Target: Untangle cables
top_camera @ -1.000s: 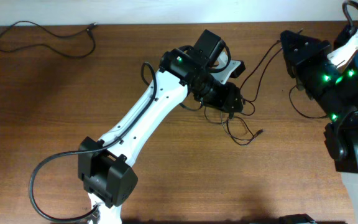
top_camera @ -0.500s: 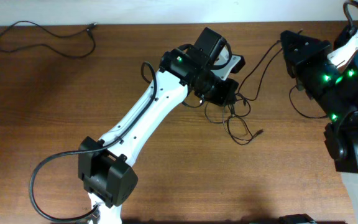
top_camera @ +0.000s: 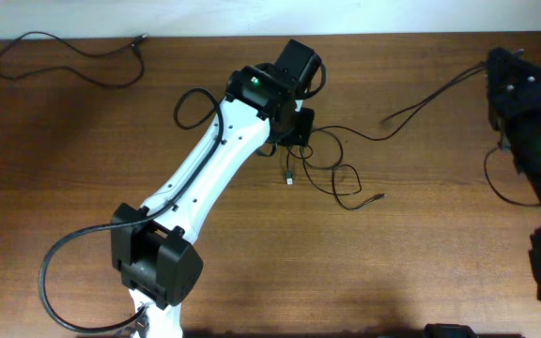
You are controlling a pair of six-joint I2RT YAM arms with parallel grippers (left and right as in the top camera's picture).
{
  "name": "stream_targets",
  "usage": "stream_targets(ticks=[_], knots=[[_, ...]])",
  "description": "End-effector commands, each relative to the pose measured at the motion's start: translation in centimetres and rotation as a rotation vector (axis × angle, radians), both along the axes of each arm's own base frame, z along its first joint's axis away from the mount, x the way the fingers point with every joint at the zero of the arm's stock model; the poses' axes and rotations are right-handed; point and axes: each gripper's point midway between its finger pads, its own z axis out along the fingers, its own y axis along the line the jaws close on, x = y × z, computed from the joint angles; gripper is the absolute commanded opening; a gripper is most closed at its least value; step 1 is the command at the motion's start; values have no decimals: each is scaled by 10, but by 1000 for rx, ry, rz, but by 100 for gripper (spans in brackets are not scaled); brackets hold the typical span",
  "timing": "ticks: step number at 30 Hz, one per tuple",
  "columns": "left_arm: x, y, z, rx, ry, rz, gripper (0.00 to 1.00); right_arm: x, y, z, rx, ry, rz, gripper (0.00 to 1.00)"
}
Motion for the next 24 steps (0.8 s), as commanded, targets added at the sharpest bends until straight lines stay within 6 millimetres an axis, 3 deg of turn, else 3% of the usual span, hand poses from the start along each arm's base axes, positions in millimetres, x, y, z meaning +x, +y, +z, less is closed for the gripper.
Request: stream_targets(ticks=[1, 5, 8, 9, 12, 19, 21, 24], knots=[[-10, -16, 1, -87, 57, -21, 0, -5, 6, 5, -17, -20, 43, 4], [-26, -35, 4, -194, 132, -91, 4, -4, 6, 4, -17, -17, 45, 4], [-31, -33, 3, -187, 150, -102, 50, -1, 6, 3, -20, -13, 45, 4], [-32, -33, 2, -184, 155, -101, 54, 0, 6, 3, -25, -16, 46, 4], [-32, -32, 2, -182, 157, -103, 86, 1, 6, 12, -54, -60, 46, 4], [-32, -32, 2, -183, 157, -103, 99, -15, 18, 73, -79, -289, 109, 4], [-31, -33, 3, -185, 153, -104, 99, -19, 28, 82, -88, -308, 169, 4], [-27, -35, 4, -190, 126, -132, 100, -18, 37, 79, -89, -298, 227, 4]])
